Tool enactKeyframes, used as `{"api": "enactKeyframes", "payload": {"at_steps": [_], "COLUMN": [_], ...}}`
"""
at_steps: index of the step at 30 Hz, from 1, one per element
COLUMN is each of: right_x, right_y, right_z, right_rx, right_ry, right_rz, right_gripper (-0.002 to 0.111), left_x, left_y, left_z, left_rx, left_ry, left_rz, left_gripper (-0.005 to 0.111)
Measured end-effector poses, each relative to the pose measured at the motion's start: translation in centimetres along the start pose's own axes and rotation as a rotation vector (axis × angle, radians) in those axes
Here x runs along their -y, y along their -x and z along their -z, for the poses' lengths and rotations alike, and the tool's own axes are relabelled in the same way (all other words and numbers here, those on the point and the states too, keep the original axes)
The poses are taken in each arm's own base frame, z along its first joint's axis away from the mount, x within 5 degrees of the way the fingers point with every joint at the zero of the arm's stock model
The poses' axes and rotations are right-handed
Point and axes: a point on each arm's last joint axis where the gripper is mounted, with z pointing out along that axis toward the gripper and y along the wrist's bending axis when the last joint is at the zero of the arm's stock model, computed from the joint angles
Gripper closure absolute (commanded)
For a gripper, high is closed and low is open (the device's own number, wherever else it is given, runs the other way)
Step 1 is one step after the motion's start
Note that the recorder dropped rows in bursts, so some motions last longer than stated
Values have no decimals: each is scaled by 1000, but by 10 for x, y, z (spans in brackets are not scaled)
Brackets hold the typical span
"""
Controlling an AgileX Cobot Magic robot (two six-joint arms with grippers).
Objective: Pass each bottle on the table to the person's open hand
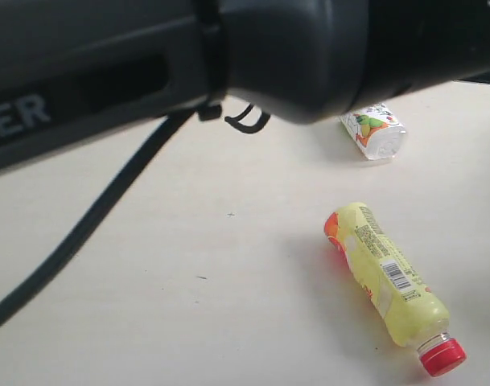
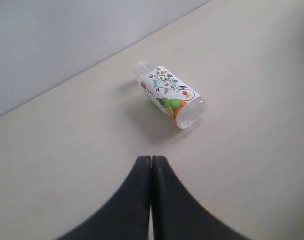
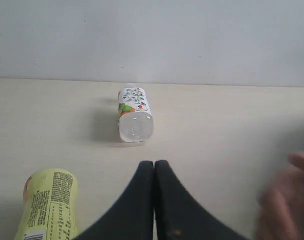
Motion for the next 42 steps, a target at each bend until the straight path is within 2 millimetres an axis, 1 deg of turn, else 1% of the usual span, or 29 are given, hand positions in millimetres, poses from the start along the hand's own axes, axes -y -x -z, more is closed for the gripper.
{"api": "enactKeyframes", "payload": {"at_steps": [3, 7, 12, 18, 20, 23, 28, 30, 32, 35, 39, 42], "right_x": [0, 0, 0, 0, 0, 0, 0, 0, 0, 0, 0, 0], "right_y": [0, 0, 0, 0, 0, 0, 0, 0, 0, 0, 0, 0], "right_z": [0, 0, 0, 0, 0, 0, 0, 0, 0, 0, 0, 0], "right_rx": [0, 0, 0, 0, 0, 0, 0, 0, 0, 0, 0, 0], "right_ry": [0, 0, 0, 0, 0, 0, 0, 0, 0, 0, 0, 0], "right_rz": [0, 0, 0, 0, 0, 0, 0, 0, 0, 0, 0, 0], "right_gripper": [108, 108, 108, 108, 108, 108, 108, 108, 108, 108, 108, 108], "left_x": [0, 0, -5, -3, -3, -9, -28, -34, -40, -46, -57, -70], "left_y": [0, 0, 2, -1, -1, 4, 16, 15, 12, 2, -20, -45], "left_z": [0, 0, 1, 9, 14, 23, 48, 55, 61, 65, 67, 66], "left_rx": [-4, -4, -7, -86, -106, -104, -66, -68, -75, -101, -148, -200], "left_ry": [-4, -4, -5, -97, -128, -150, -181, -189, -189, -178, -147, -113], "left_rz": [-2, 50, 95, 95, 104, 127, 179, 184, 183, 168, 118, 63], "left_gripper": [107, 107, 107, 107, 107, 107, 107, 107, 107, 107, 107, 107]}}
